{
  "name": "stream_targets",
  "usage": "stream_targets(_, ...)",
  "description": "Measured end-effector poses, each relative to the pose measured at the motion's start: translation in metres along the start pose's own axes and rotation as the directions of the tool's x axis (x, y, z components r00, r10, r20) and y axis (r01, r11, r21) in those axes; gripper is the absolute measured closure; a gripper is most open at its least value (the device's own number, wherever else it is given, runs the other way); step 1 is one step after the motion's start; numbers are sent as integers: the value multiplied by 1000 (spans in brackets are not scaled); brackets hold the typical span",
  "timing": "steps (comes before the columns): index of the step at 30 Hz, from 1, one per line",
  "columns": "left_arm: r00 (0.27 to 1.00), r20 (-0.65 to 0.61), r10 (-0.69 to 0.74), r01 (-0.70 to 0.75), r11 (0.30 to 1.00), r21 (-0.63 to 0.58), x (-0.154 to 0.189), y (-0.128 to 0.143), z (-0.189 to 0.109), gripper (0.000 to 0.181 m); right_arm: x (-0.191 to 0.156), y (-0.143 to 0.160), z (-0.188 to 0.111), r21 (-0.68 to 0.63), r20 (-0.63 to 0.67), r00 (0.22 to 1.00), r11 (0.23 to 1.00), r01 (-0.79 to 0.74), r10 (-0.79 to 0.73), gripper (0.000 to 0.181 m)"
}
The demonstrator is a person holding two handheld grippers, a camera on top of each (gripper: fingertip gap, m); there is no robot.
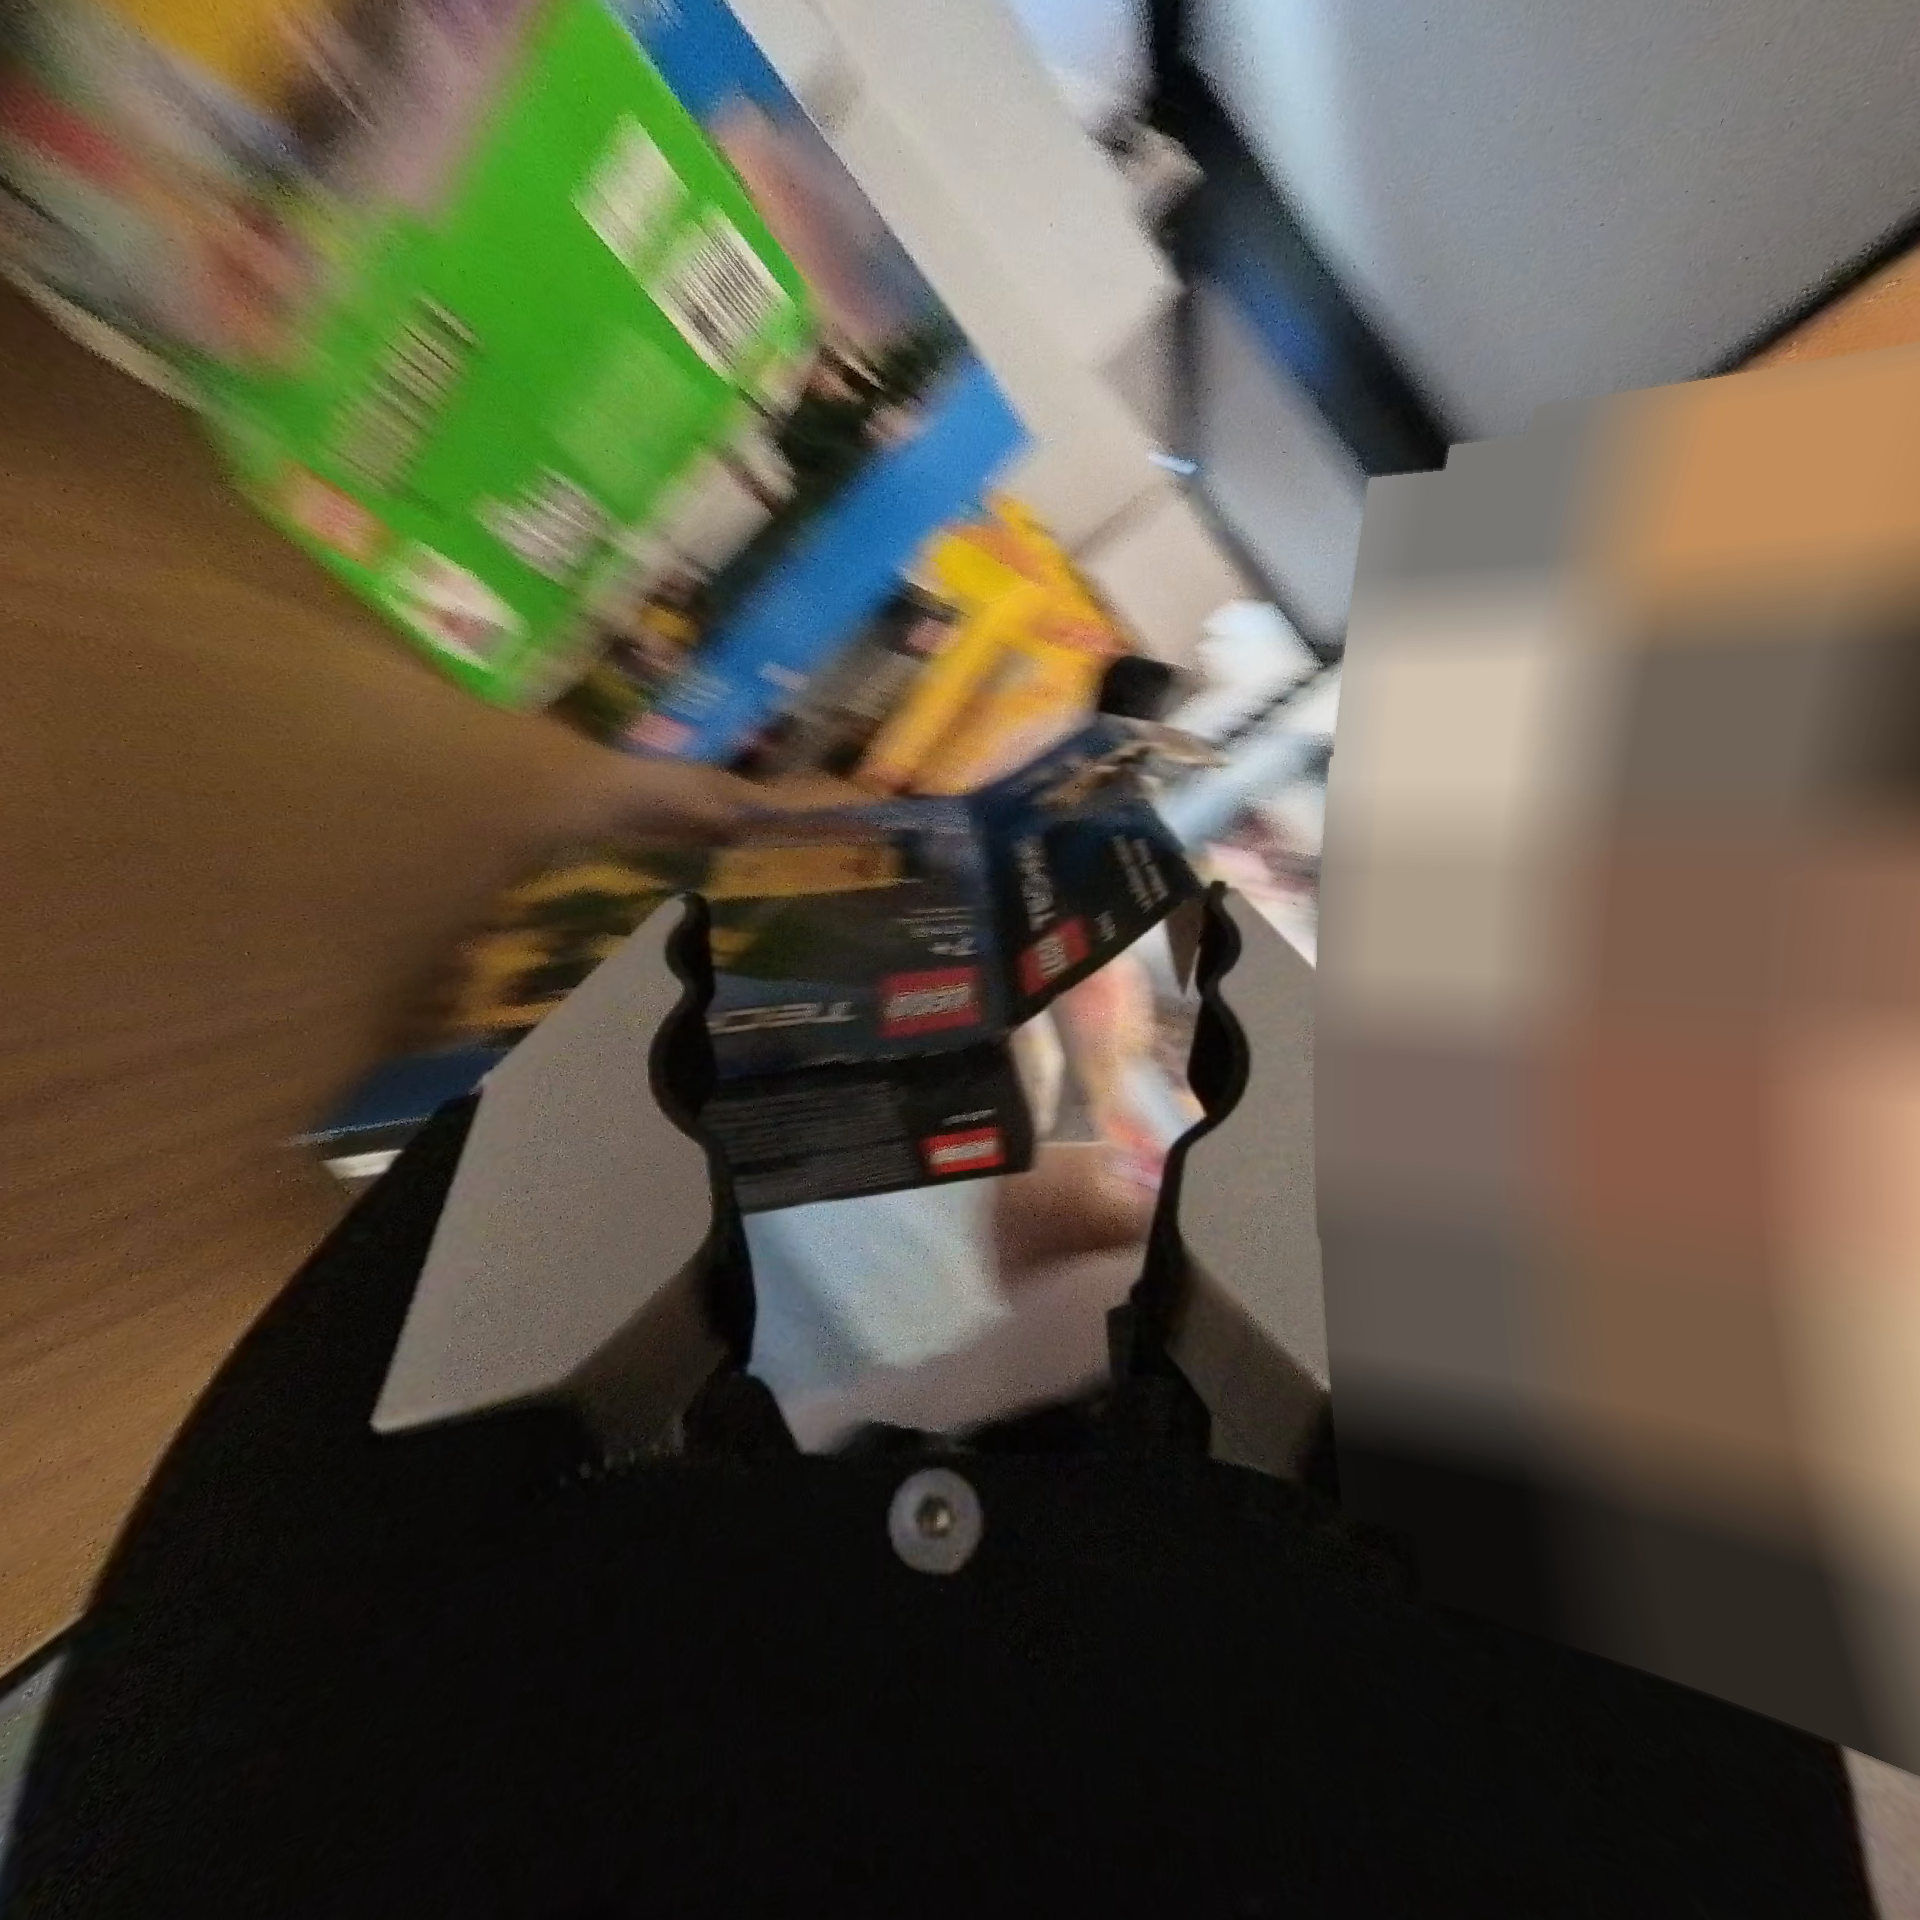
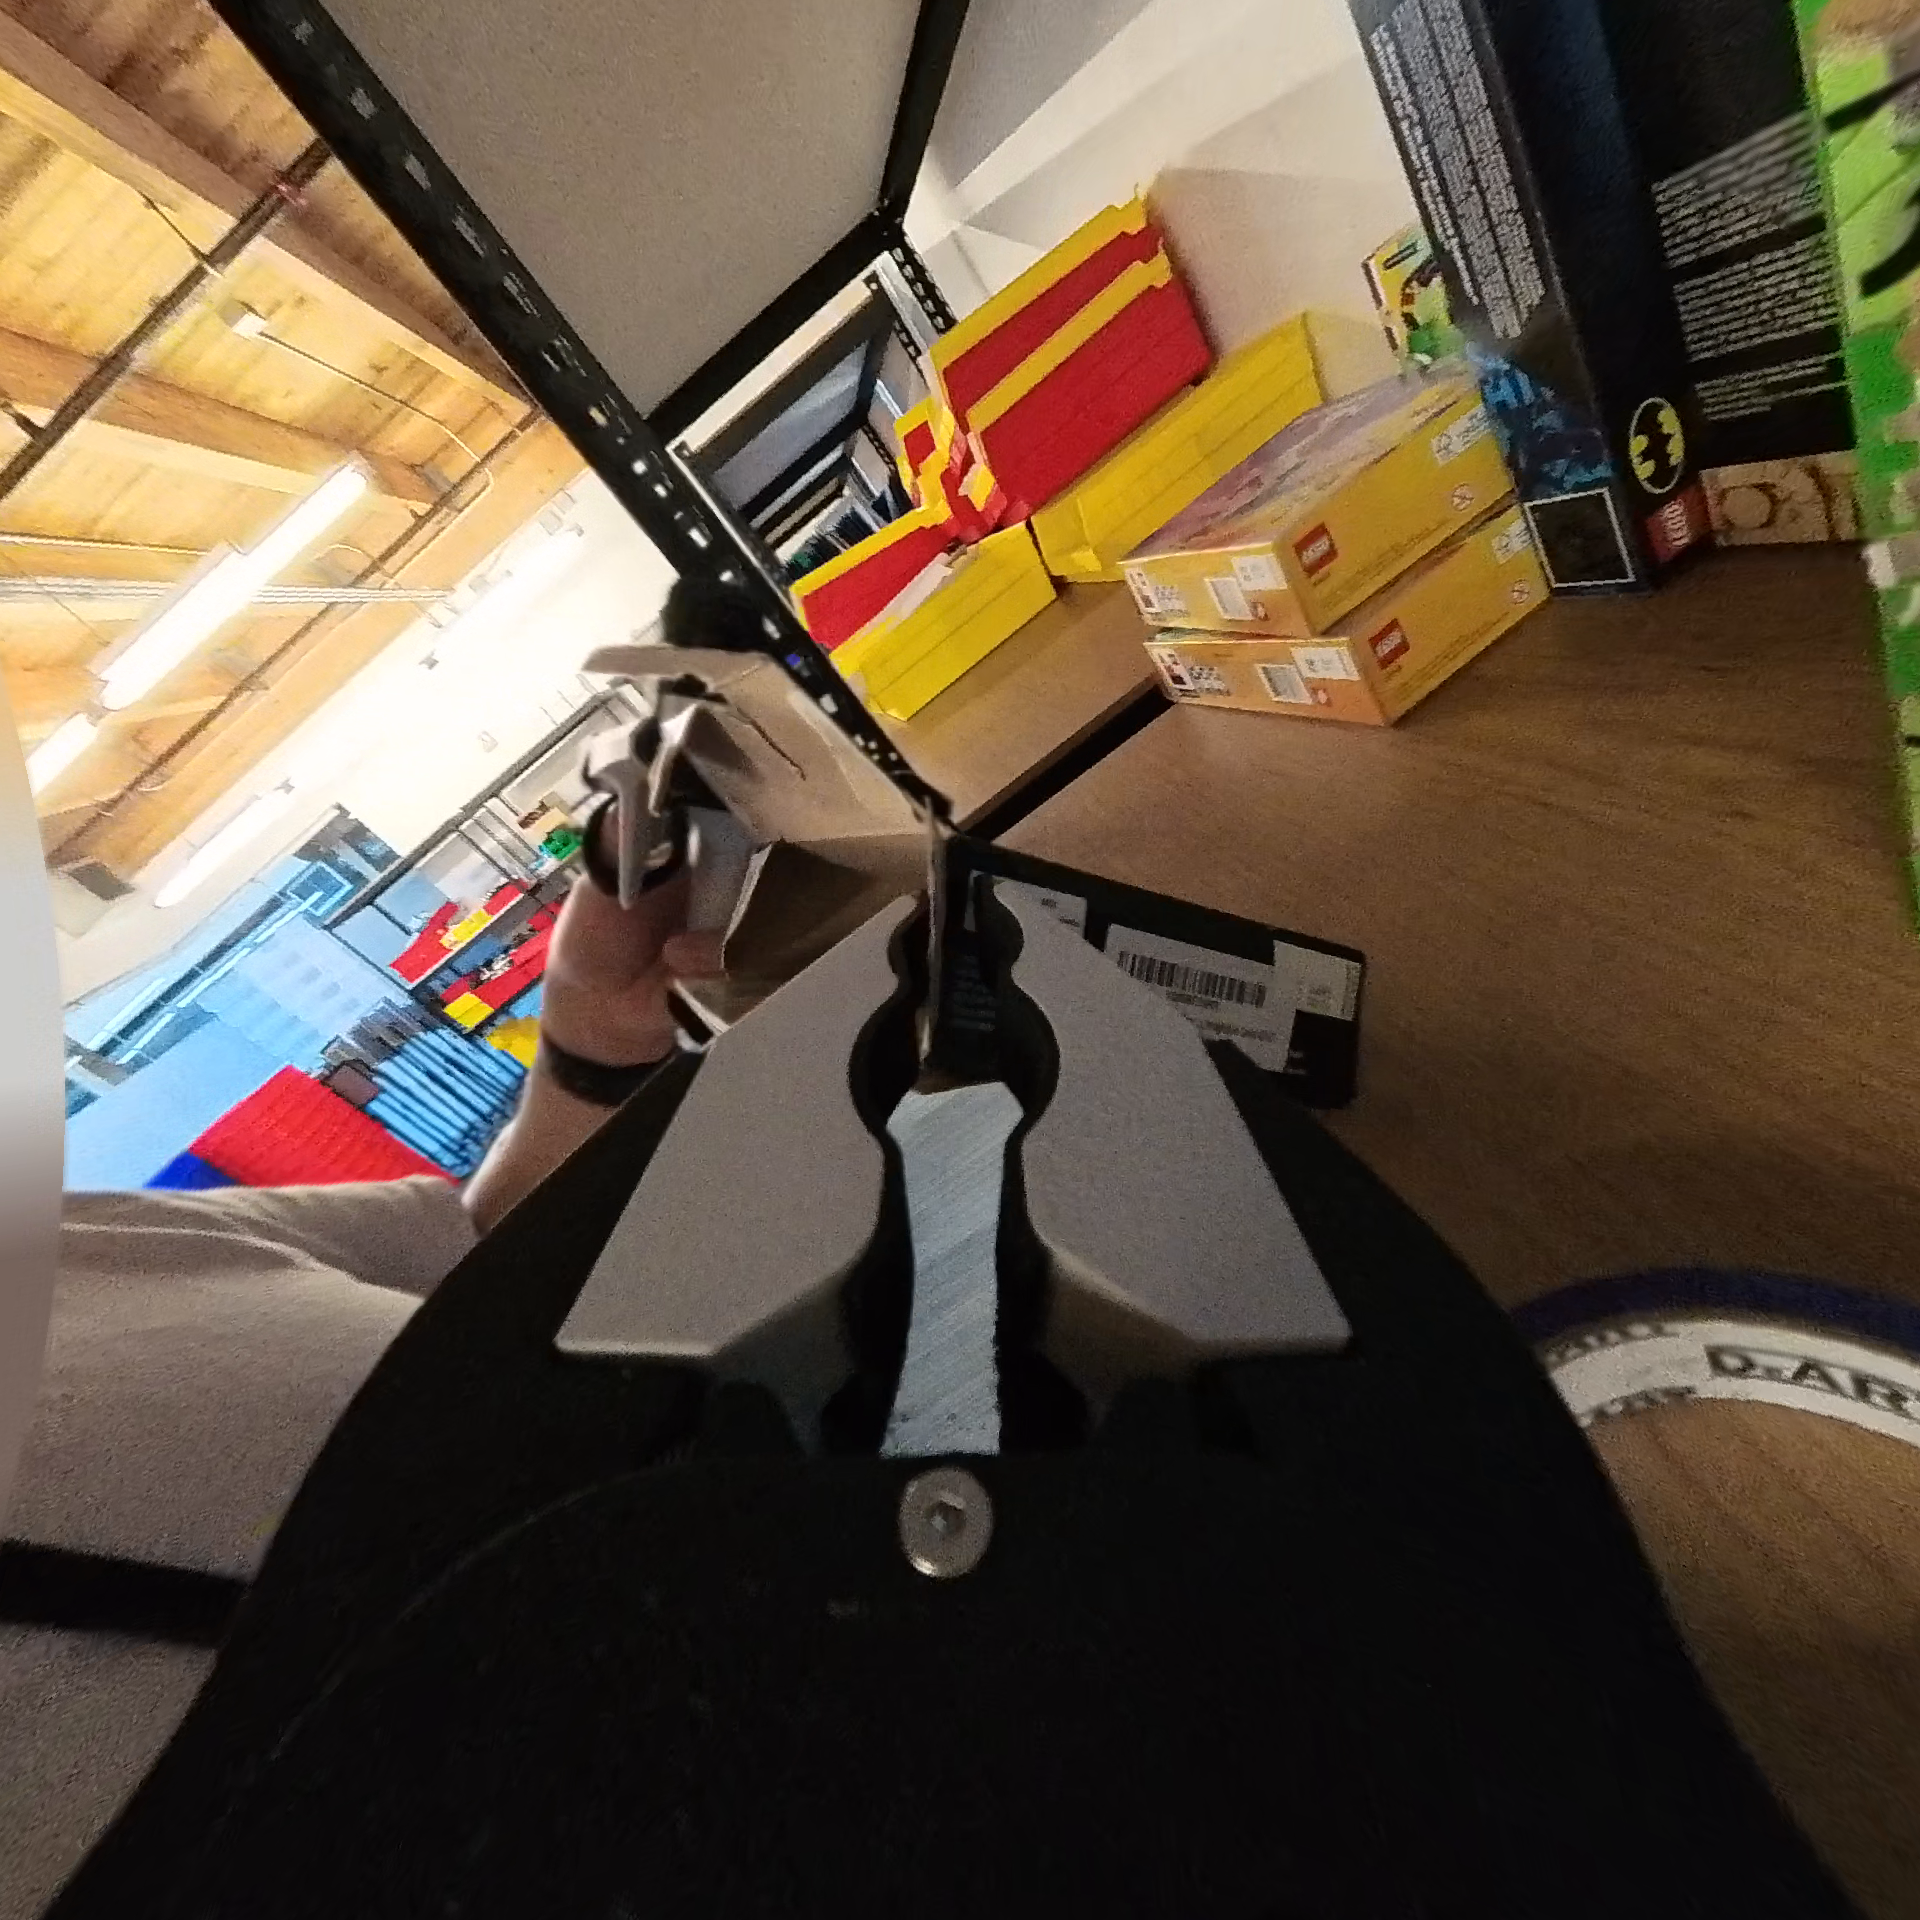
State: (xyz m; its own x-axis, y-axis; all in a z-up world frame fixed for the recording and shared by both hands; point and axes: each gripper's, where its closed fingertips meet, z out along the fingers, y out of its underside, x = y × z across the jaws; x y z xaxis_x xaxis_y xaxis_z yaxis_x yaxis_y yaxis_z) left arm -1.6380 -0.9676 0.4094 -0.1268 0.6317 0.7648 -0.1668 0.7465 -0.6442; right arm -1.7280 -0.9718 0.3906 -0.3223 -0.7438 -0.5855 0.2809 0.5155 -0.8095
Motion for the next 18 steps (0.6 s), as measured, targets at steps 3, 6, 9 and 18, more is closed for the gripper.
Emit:
stream_targets(3, 956, 239, 172, -195, 978, 77, -4, -7, -22, 85, 1, -2, 6, -2, -18, 1000, 1000, 0, 0, 176)
stream_targets(6, 833, 462, 305, -380, 922, 76, 2, -2, -43, 88, 4, -4, 8, 7, -60, 998, 1000, 12, -11, 178)
stream_targets(9, 706, 606, 367, -459, 888, -2, 0, 9, -52, 93, 2, -6, 11, 17, -84, 996, 1000, 25, -23, 180)
stream_targets(18, 648, 632, 426, -476, 874, -100, 5, 40, -60, 135, 2, -17, 27, 21, -111, 994, 1000, 15, -13, 181)
